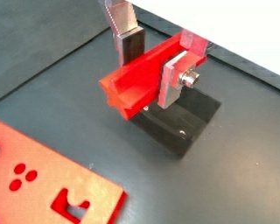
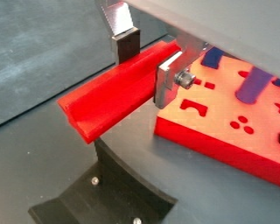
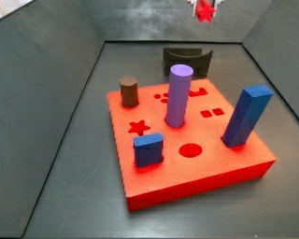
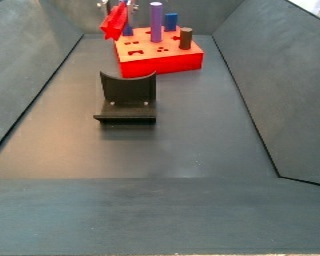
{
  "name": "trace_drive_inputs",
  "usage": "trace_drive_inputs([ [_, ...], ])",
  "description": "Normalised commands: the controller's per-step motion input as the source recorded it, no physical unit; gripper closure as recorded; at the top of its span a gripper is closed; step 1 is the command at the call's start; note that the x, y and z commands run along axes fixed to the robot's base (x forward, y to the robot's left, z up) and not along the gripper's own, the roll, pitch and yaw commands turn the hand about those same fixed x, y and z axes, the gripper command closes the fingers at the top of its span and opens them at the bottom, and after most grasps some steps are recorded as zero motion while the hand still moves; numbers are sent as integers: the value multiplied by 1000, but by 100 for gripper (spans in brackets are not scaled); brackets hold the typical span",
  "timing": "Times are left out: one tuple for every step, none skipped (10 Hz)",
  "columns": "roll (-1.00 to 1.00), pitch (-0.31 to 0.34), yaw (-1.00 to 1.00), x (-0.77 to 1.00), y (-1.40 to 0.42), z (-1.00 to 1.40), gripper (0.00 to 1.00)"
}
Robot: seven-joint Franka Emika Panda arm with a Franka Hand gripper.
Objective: Pick up the star object. Move up. Place the star object on the fixture. Regrasp the star object. Move to above the board. Insert the star object.
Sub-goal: Place the star object on the fixture.
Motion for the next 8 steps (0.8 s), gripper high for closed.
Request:
trace_drive_inputs([
  [-1000, -37, 137, -262, 901, 136, 100],
  [-1000, -40, 121, -297, 892, 143, 100],
  [-1000, -61, 90, -239, 710, 110, 100],
  [-1000, -67, 84, -163, 514, 63, 100],
  [-1000, -51, 78, -96, 305, 41, 100],
  [-1000, -31, 74, -48, 119, 37, 100],
  [-1000, -7, 73, -15, 66, 26, 100],
  [-741, 35, 43, 15, 61, 7, 100],
])
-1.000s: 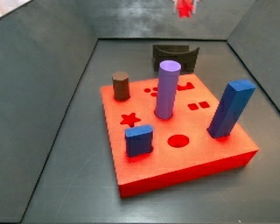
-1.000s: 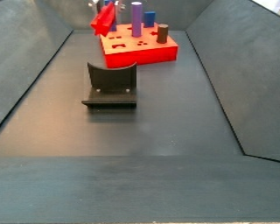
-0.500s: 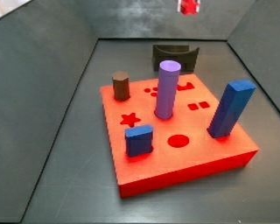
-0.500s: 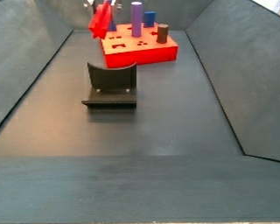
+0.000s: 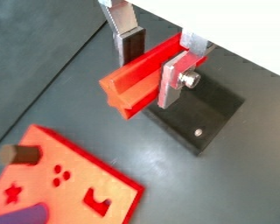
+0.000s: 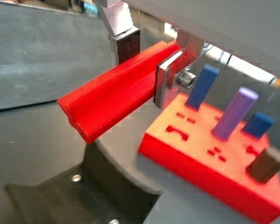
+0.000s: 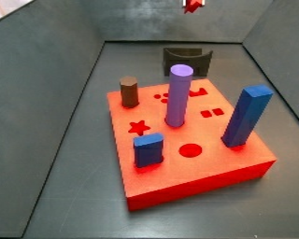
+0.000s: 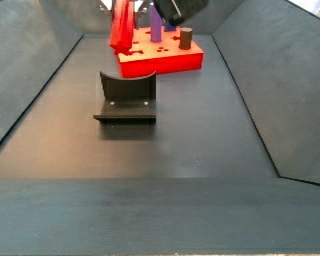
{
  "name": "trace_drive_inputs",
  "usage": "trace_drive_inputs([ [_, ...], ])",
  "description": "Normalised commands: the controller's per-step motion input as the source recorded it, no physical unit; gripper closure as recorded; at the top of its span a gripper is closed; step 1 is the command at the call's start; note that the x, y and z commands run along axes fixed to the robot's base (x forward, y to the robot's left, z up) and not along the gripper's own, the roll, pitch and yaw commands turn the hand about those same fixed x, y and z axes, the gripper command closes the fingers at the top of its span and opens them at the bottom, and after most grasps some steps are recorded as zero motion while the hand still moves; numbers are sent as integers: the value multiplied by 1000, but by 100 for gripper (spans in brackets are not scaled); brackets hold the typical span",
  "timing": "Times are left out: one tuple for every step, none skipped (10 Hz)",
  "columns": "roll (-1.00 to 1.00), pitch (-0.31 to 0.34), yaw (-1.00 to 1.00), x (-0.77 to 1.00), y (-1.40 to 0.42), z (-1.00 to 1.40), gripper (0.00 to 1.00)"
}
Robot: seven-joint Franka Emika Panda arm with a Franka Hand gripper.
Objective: Pick up the star object. Move up. Place the star object on the fixture. Regrasp the star object. Move to above the board. Insert the star object.
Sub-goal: Place the star object on the fixture.
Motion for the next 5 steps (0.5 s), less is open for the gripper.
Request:
trace_drive_inputs([
  [-614, 55, 27, 28, 55, 0, 100],
  [-374, 86, -4, 53, 42, -6, 100],
  [-263, 92, -23, 56, 33, -2, 100],
  [-1000, 279, -124, 121, 132, -1000, 100],
  [-1000, 273, -135, 123, 133, -1000, 100],
])
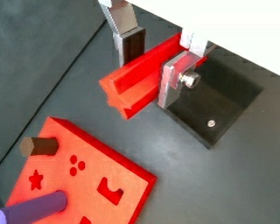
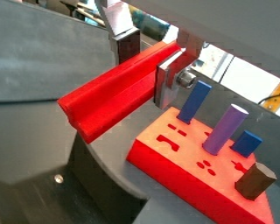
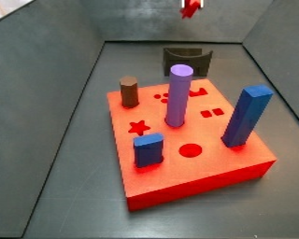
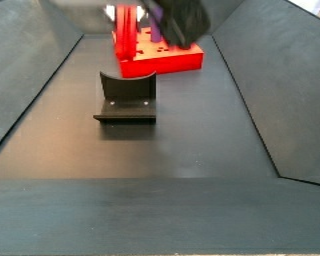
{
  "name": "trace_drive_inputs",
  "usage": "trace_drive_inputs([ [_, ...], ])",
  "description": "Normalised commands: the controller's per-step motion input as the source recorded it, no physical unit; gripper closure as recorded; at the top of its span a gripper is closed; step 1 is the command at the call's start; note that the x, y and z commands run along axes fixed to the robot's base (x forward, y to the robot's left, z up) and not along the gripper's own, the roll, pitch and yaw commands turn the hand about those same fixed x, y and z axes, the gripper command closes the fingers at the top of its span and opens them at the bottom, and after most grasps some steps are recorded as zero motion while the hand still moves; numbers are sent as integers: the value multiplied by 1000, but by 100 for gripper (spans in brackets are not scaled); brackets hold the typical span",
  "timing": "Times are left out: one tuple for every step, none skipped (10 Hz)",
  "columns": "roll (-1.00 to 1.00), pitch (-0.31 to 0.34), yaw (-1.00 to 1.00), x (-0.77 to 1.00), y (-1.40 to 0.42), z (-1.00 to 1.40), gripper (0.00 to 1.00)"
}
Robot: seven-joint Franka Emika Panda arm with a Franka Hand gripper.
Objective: Pick up the star object. Move up. Place the star object on the fixture. Regrasp the star object. Move to above the board. Insert the star object.
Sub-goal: Place the star object on the fixture.
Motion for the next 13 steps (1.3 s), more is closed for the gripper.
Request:
trace_drive_inputs([
  [-913, 267, -213, 145, 137, -1000, 100],
  [-805, 236, -229, 150, 136, -1000, 100],
  [-586, 143, -255, 154, 137, -1000, 100],
  [-466, 101, -260, 157, 138, -1000, 100],
  [-269, 34, -242, 167, 133, -1000, 100],
  [-189, -22, -213, 167, 127, -929, 100],
  [-163, -48, -182, 140, 110, -708, 100],
  [-150, -61, -158, 120, 94, -573, 100],
  [-125, -84, -112, 94, 61, -317, 100],
  [-105, -93, -78, 53, 48, -184, 100],
  [-104, -89, -52, 46, 33, -179, 100],
  [-104, -89, -28, 45, 34, -180, 100],
  [-104, -89, -11, 44, 34, -180, 100],
])
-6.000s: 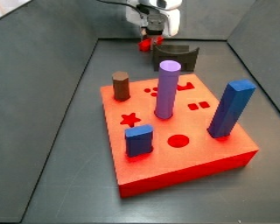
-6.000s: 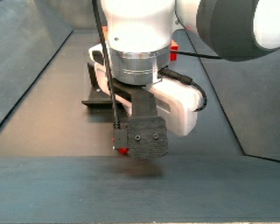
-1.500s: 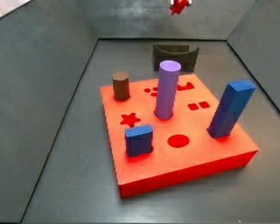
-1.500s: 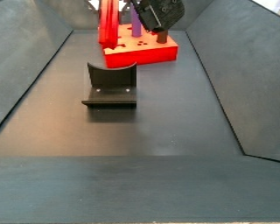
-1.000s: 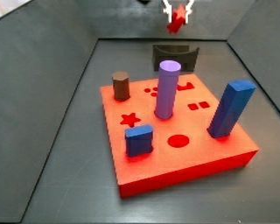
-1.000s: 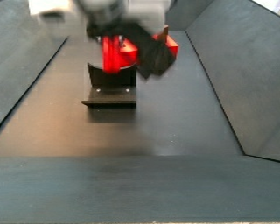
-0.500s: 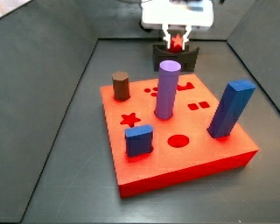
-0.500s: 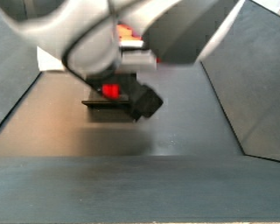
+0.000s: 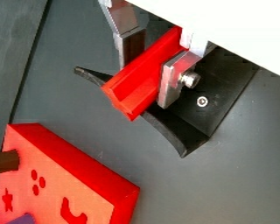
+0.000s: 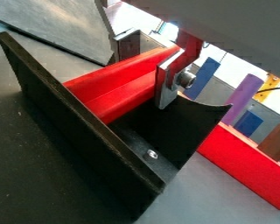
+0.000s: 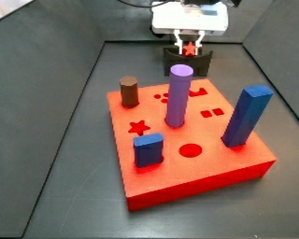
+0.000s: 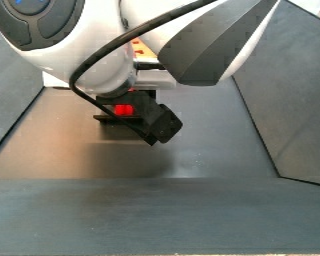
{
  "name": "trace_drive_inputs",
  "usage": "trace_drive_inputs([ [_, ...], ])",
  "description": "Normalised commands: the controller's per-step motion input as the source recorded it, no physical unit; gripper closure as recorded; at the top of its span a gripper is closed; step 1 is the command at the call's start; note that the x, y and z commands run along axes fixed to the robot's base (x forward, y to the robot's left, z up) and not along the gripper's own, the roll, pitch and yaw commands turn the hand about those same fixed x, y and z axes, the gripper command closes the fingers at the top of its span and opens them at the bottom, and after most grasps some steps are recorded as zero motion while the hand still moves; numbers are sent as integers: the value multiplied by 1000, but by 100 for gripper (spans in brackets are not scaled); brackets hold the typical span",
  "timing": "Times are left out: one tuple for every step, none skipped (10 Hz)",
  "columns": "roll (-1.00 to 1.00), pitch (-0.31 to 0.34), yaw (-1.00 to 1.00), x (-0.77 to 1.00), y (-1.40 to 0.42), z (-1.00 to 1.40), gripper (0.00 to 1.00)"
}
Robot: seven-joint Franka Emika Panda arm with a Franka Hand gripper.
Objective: Pick up the star object. Move up. Place the star object on the fixture. Regrasp the star object. Move to above the board. Insert the star object.
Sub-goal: Place the star object on the fixture, then regrasp the star object.
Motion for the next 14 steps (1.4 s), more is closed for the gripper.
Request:
trace_drive_inputs([
  [0, 0, 0, 0, 0, 0, 0],
  [17, 70, -23, 0, 0, 1000, 0],
  [18, 73, -20, -5, 2, 1000, 0],
  [28, 72, -20, -19, 6, 1000, 0],
  [38, 61, -28, -27, 5, 1000, 0],
  [47, 56, -35, -33, 6, 1000, 0],
  [48, 56, -36, -33, 9, 905, 0],
  [51, 55, -37, -33, 8, 717, 0],
  [55, 55, -37, -28, 9, 464, 0],
  [57, 53, -36, -25, 8, 273, 0],
  [1000, 43, 40, -139, -885, 909, 0],
  [1000, 42, 40, -131, -870, 858, 0],
  [1000, 29, 38, -131, -709, 691, 0],
  [1000, 22, 38, -119, -554, 498, 0],
])
